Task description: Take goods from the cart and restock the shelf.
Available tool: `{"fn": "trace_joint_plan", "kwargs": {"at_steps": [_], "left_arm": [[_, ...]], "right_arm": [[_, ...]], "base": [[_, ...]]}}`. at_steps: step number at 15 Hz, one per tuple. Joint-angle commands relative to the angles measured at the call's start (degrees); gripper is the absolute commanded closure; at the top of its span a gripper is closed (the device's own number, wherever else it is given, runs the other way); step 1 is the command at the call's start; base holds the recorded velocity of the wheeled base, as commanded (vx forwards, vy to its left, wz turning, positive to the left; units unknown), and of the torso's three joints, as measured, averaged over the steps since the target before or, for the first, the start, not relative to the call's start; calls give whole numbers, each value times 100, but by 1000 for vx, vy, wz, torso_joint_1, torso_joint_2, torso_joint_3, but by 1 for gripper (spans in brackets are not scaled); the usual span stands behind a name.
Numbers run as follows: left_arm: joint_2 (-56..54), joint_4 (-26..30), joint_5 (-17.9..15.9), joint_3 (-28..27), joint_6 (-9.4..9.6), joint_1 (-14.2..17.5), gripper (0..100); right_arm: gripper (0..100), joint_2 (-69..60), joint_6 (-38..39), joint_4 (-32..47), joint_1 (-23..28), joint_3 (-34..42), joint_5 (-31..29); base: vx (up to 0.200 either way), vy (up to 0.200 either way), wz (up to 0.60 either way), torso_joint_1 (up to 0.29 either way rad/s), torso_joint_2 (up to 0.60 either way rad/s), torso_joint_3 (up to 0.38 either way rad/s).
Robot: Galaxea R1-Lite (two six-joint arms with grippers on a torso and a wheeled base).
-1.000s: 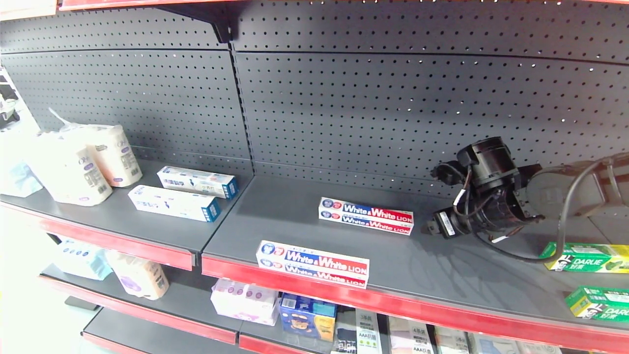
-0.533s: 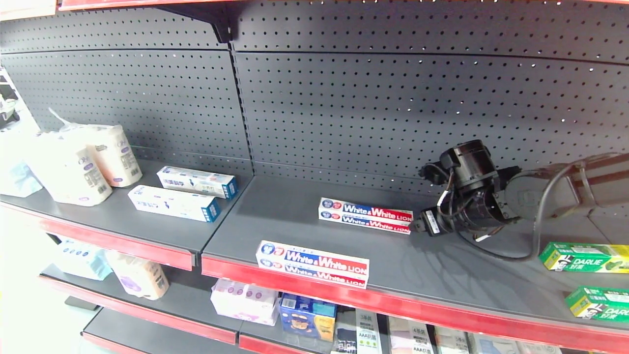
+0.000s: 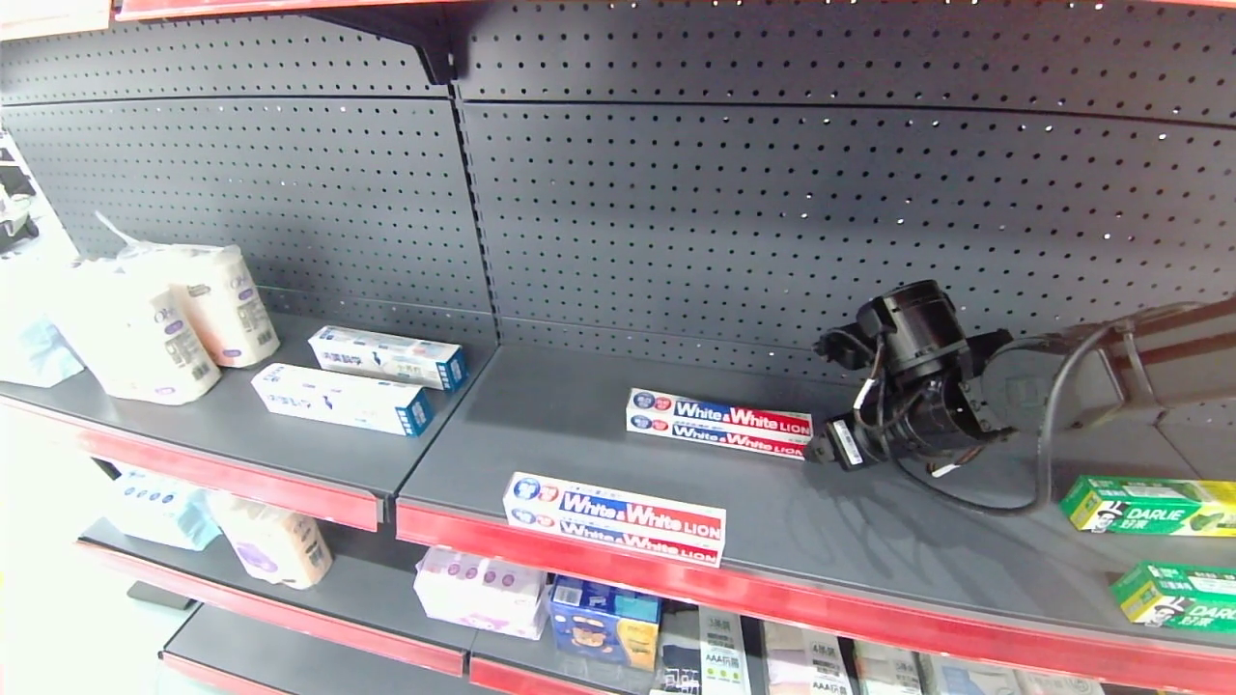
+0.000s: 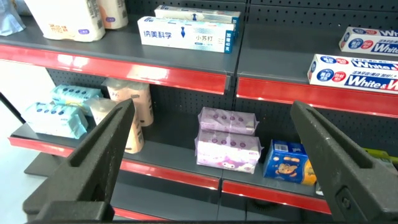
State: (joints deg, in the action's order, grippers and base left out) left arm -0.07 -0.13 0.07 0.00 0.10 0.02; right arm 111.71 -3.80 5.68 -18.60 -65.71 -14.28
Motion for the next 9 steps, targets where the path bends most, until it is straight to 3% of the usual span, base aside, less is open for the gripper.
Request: {"fn": "trace_joint_plan", "kwargs": {"at_steps": [1, 4, 9], "left_arm": [[7, -4, 1, 0, -1, 6, 0], [7, -4, 1, 0, -1, 6, 0], [7, -4, 1, 0, -1, -2, 0]], "right_arm": [[0, -115, -288, 3, 226, 111, 4], [0, 70, -349, -67, 445, -3, -75], [0, 254, 143, -67, 313, -294, -172]], "base": [[0, 0, 0, 0, 0, 0], [0, 0, 0, 0, 0, 0], [0, 0, 0, 0, 0, 0]]}}
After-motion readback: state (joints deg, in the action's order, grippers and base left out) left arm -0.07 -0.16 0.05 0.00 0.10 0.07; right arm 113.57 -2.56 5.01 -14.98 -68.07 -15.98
